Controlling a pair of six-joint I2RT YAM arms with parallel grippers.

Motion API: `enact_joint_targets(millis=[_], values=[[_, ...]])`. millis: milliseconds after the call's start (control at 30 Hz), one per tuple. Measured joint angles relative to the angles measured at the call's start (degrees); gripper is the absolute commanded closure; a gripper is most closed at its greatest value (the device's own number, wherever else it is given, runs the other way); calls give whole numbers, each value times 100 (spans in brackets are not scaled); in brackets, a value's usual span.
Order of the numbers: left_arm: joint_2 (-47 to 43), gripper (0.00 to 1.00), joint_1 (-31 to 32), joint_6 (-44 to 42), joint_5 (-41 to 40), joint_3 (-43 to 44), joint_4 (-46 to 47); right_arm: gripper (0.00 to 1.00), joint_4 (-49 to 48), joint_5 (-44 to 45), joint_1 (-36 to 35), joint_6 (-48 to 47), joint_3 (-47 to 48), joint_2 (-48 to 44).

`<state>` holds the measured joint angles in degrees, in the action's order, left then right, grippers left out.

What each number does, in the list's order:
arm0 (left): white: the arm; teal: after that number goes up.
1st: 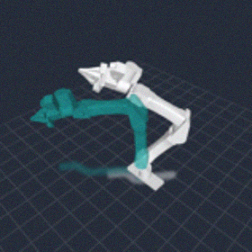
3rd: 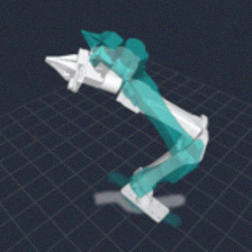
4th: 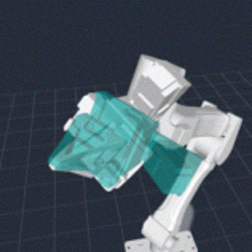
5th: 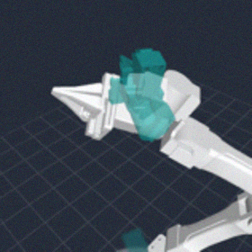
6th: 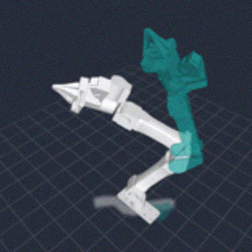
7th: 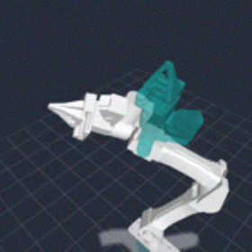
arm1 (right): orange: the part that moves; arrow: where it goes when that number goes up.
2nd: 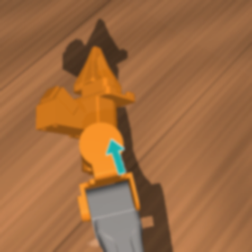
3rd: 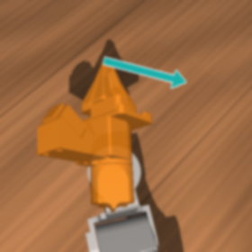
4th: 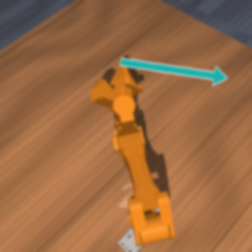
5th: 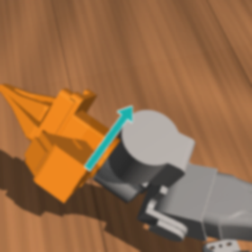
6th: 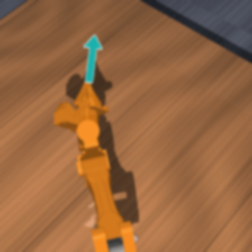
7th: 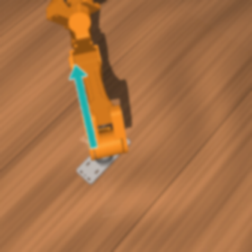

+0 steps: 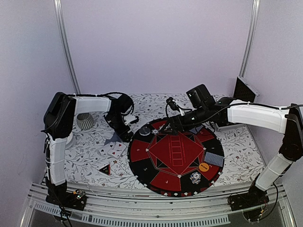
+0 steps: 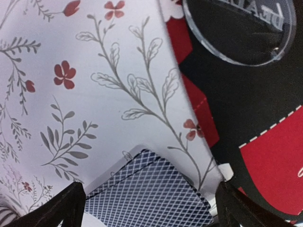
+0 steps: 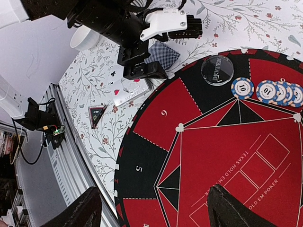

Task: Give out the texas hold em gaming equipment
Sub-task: Pick up the poker card from the center of the board.

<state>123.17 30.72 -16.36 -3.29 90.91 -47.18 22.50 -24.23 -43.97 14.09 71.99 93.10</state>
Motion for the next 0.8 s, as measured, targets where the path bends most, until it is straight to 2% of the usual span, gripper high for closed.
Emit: enact_joint_targets(millis=[467, 533, 800], values=[[20, 3, -382, 566, 249, -39, -186, 21, 0, 0, 0, 4, -39, -94], [15, 8, -404, 625, 295, -70, -162, 21, 0, 0, 0, 4, -39, -94], [-144, 41, -439, 739, 393, -337, 138, 21, 0, -20, 0, 4, -39, -98]])
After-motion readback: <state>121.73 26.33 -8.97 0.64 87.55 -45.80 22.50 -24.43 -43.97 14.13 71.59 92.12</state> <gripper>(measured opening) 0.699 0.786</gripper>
